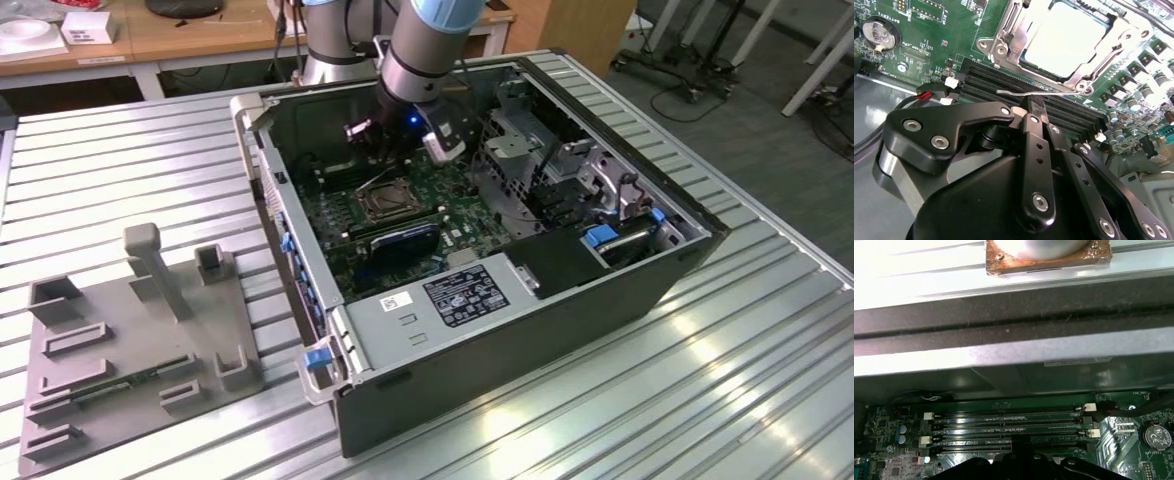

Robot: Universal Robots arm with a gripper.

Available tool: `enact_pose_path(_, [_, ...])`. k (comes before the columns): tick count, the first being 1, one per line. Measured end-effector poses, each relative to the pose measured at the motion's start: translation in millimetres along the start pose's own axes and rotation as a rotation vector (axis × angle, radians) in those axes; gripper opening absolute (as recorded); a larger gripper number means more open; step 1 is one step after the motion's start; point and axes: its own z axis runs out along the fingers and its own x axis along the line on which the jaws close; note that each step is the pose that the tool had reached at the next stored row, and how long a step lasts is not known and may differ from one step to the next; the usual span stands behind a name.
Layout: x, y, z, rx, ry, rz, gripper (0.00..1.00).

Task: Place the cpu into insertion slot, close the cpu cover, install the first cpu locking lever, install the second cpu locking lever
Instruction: 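Install the first cpu locking lever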

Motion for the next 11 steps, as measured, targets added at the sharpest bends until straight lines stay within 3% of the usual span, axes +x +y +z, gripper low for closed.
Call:
enact_pose_path(5, [0.9, 2.2, -7.0, 0.0, 0.0, 0.0, 0.11])
enact_pose_path(11, [1.3, 3.3, -10.7, 0.0, 0.0, 0.0, 0.11])
